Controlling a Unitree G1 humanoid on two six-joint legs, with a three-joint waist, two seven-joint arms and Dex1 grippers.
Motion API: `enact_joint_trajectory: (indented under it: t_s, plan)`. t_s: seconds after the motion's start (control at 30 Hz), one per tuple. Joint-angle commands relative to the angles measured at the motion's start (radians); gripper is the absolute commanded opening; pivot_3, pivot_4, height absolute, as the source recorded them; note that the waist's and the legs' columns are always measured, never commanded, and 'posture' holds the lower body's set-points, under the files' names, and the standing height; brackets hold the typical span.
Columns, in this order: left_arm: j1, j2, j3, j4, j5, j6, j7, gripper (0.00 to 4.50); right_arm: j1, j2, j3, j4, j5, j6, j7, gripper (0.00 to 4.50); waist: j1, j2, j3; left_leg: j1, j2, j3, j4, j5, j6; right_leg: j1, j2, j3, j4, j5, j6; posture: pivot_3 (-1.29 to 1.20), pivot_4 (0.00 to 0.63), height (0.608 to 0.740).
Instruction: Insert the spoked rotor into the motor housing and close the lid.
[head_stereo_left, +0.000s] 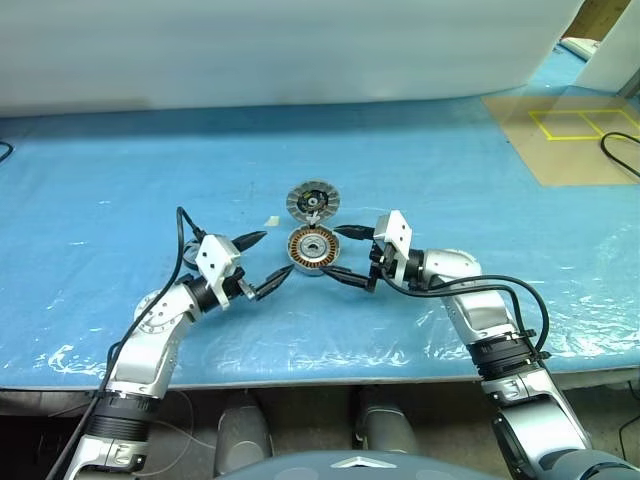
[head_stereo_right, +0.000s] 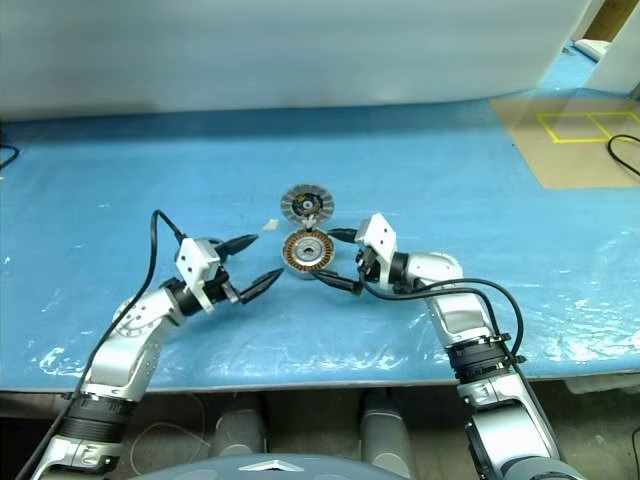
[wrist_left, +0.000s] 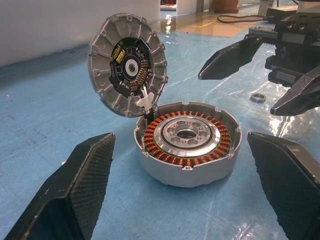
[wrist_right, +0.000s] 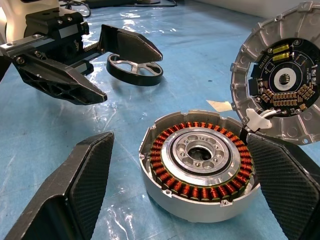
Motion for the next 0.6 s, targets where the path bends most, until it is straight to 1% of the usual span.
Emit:
enact_joint_trajectory:
  t_s: [0.03,0.6]
  plan:
    - [-0.001,0.008,0.007,-0.029,-0.011,-0.02,-0.014,4.47,-0.008,0.001,-0.005,-0.031,0.014,-0.008,0.004,4.5,0.0,0.0,0.0,0.0,0.0,0.0,0.0,0.0,0.0,0.0,0.0,0.0,0.0,0.0,0.0,0.0,0.15,0.74]
    - [-0.002,0.015,0.016,-0.03,-0.021,-0.02,-0.036,4.47,-0.014,0.006,-0.002,-0.027,0.013,-0.01,0.003,4.5,0.0,0.0,0.0,0.0,0.0,0.0,0.0,0.0,0.0,0.0,0.0,0.0,0.0,0.0,0.0,0.0,0.15,0.74]
